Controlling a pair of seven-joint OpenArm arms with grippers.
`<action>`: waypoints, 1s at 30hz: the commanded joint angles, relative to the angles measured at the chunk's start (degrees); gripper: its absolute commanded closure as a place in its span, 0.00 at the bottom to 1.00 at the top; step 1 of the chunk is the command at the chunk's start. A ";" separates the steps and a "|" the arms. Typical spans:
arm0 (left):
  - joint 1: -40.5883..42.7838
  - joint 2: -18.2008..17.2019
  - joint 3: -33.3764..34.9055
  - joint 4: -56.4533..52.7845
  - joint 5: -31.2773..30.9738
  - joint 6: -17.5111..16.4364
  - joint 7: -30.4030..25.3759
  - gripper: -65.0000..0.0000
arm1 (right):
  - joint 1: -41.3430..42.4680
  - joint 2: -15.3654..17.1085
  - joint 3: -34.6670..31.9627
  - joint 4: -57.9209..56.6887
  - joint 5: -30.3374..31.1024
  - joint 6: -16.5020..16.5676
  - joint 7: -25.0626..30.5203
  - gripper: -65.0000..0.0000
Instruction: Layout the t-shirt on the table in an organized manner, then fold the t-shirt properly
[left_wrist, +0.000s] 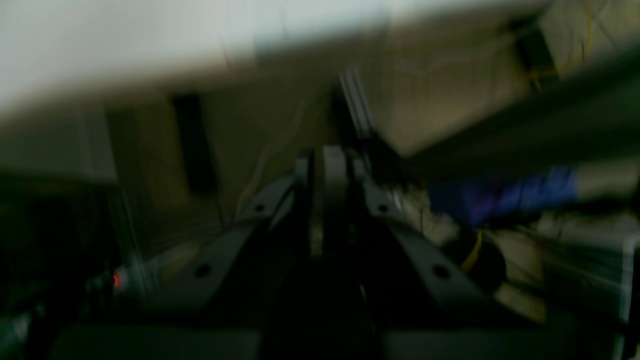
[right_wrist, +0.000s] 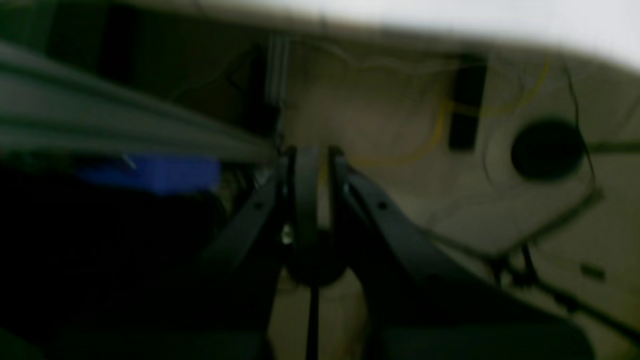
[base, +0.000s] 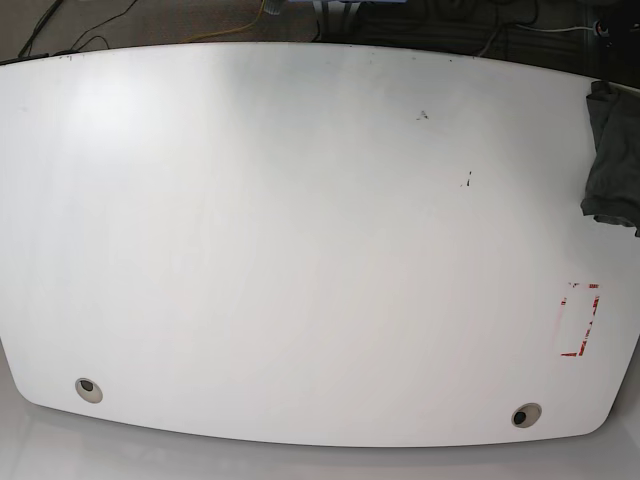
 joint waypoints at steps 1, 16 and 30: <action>0.30 -0.07 -0.12 -3.45 -0.43 -0.04 -1.22 0.97 | 0.62 0.21 0.43 -4.17 0.69 0.53 1.12 0.95; -14.64 -2.97 0.14 -27.45 0.01 0.04 -1.31 0.97 | 17.77 0.39 0.52 -30.54 0.08 5.02 2.96 0.95; -27.57 -4.82 0.14 -47.41 1.86 0.13 -1.22 0.97 | 33.42 3.73 0.35 -52.08 -0.01 7.39 2.96 0.95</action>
